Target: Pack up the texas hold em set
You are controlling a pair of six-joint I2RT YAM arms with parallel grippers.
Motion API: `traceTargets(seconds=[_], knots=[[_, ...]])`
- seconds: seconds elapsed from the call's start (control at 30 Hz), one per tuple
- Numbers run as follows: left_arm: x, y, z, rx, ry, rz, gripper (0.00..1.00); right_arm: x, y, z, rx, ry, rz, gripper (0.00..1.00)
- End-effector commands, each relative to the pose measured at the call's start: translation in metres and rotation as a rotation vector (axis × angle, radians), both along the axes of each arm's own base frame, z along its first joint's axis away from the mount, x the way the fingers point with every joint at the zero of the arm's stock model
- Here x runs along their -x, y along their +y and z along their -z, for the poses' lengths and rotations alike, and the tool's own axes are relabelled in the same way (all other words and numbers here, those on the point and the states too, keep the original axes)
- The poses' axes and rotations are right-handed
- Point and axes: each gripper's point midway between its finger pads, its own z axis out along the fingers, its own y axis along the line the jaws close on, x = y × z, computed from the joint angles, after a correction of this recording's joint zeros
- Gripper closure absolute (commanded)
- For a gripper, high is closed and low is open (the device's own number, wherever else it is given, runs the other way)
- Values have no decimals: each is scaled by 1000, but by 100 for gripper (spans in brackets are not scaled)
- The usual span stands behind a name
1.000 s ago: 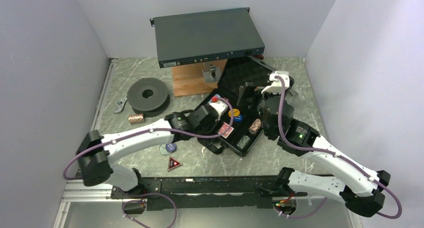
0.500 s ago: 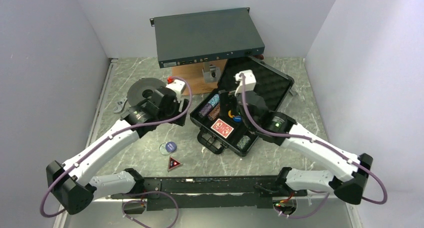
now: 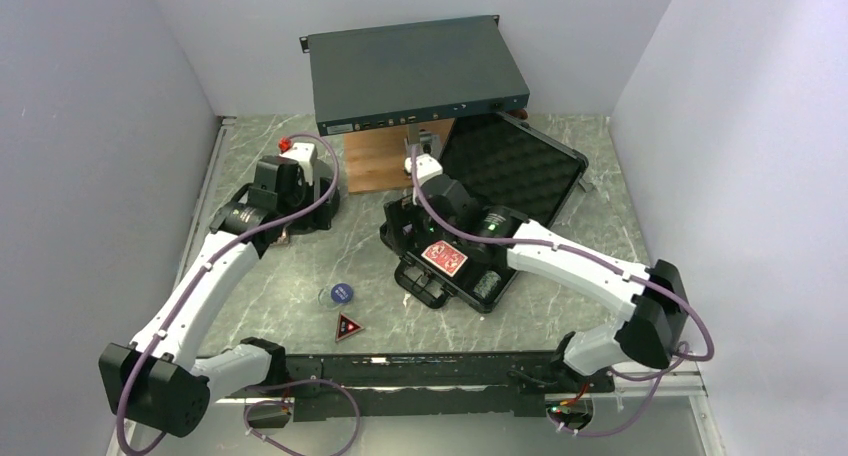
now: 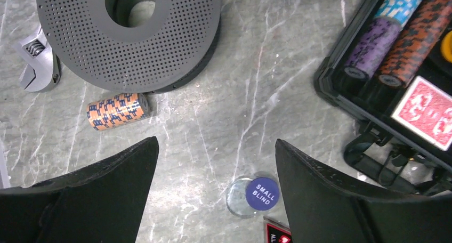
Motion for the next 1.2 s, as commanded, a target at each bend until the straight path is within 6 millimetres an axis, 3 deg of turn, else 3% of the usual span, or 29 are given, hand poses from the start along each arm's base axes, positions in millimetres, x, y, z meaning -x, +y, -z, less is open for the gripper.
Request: traceTargets(seconds=[0.0, 0.13, 0.33, 0.5, 0.67, 0.93, 1.17], knots=[[-5, 12, 9, -61, -16, -7, 12, 15, 44, -12, -86, -38, -226, 0], [-2, 27, 2, -100, -74, -62, 1, 21, 66, 8, -32, -19, -336, 0], [7, 59, -3, -171, -92, -202, 0, 32, 100, 37, 68, -51, -478, 0], [12, 68, -12, -177, -140, -242, 1, 44, 120, 54, 90, -101, -575, 0], [16, 77, -22, -180, -183, -280, 3, 54, 133, 65, 71, -151, -678, 1], [28, 102, -39, -223, -253, -398, 6, 52, 146, 73, 27, -265, -718, 1], [30, 106, -50, -208, -305, -411, 8, 54, 154, 89, 47, -310, -779, 3]])
